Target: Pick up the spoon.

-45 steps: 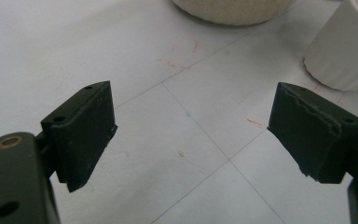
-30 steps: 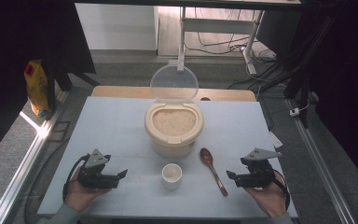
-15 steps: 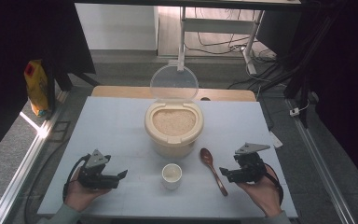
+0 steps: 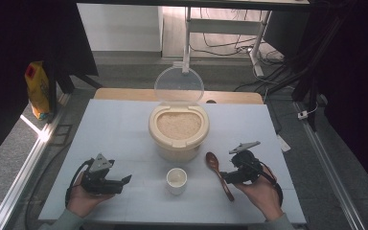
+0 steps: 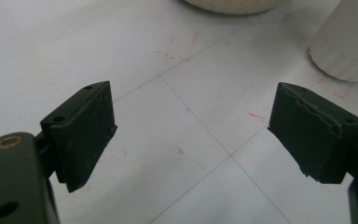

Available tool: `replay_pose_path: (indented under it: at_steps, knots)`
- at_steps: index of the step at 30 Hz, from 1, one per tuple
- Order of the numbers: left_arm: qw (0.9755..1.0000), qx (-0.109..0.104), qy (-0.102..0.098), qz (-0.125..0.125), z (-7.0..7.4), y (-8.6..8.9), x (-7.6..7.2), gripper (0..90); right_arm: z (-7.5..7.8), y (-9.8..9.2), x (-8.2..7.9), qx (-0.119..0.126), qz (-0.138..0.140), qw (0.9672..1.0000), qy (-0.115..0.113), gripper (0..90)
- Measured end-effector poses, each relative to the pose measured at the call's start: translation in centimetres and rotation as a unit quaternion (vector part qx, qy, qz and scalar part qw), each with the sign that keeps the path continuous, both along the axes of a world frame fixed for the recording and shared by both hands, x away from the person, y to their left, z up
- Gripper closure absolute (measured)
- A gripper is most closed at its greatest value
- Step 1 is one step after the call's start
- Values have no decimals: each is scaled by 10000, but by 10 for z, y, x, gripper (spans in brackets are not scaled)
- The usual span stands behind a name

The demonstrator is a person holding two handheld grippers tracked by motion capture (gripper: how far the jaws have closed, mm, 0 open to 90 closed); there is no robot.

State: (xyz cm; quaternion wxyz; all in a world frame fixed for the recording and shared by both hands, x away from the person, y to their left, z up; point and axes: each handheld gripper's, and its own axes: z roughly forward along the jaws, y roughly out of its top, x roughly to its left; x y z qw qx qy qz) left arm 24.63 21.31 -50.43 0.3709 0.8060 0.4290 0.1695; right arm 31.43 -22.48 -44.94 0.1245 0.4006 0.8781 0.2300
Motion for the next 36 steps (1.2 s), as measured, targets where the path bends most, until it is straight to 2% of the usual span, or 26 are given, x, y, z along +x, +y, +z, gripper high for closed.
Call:
replay_pose_path:
  at_steps: [9, 16, 22, 26, 36]
  knots:
    - [10000, 17, 25, -25, -2, 0, 0, 142, -13, 8, 5, -301, -99, 9990, 301, 362]
    - [10000, 13, 17, -31, -2, 0, -1, 143, -23, 15, -8, -460, -16, 9979, 461, 392]
    - [10000, 48, 49, -53, -3, -2, 1, 142, -37, 14, -19, -631, -8, 9954, 714, 454]
    - [9999, 62, 51, -68, -4, -2, 1, 142, -41, 15, -19, -777, -44, 9943, 730, 503]
    - [9999, 61, 56, -65, -4, -1, 1, 141, -45, 18, -18, -830, -121, 9926, 878, 637]
